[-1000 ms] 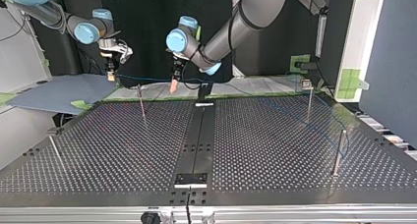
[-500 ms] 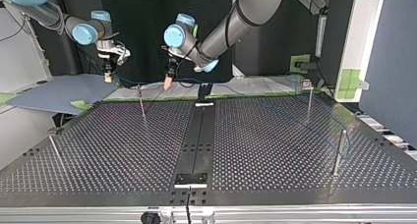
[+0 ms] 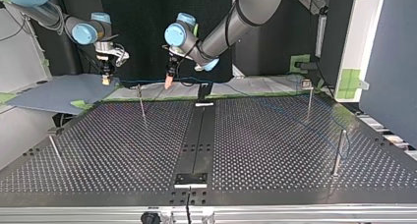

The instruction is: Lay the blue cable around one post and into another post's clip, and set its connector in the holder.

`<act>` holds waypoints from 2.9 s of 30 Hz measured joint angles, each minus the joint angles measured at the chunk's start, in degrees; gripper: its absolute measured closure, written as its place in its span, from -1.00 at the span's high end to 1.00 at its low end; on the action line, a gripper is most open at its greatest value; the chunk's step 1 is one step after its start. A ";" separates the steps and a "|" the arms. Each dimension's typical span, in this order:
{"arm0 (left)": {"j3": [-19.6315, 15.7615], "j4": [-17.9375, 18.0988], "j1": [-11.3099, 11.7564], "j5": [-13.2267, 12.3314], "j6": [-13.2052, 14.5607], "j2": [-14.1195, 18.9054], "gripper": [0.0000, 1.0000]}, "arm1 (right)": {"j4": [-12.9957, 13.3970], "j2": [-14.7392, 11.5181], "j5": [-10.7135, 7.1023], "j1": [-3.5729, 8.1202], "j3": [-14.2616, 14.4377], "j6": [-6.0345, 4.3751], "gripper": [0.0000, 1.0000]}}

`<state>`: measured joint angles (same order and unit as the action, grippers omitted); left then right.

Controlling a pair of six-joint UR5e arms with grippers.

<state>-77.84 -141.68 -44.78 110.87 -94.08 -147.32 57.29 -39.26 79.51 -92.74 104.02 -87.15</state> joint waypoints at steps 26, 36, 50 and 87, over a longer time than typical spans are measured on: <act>2.93 0.18 1.94 0.42 -0.13 -2.71 -0.92 | -2.34 2.31 -0.05 2.19 -4.67 -0.76 -0.44; 6.39 -2.00 3.22 -1.05 -0.24 -5.83 -0.92 | -7.30 2.44 1.02 2.06 -8.36 -0.64 -0.44; 10.53 -0.81 3.65 -1.84 -1.66 -7.55 -0.92 | -9.07 2.56 3.32 2.35 -10.41 -1.52 -0.44; 11.48 -11.48 3.98 -11.07 3.53 -7.11 1.00 | -10.78 2.92 3.69 2.08 -11.93 -1.78 -0.44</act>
<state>-66.36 -153.16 -40.80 99.80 -90.54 -154.44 46.50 -36.34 83.20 -90.66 92.09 -88.93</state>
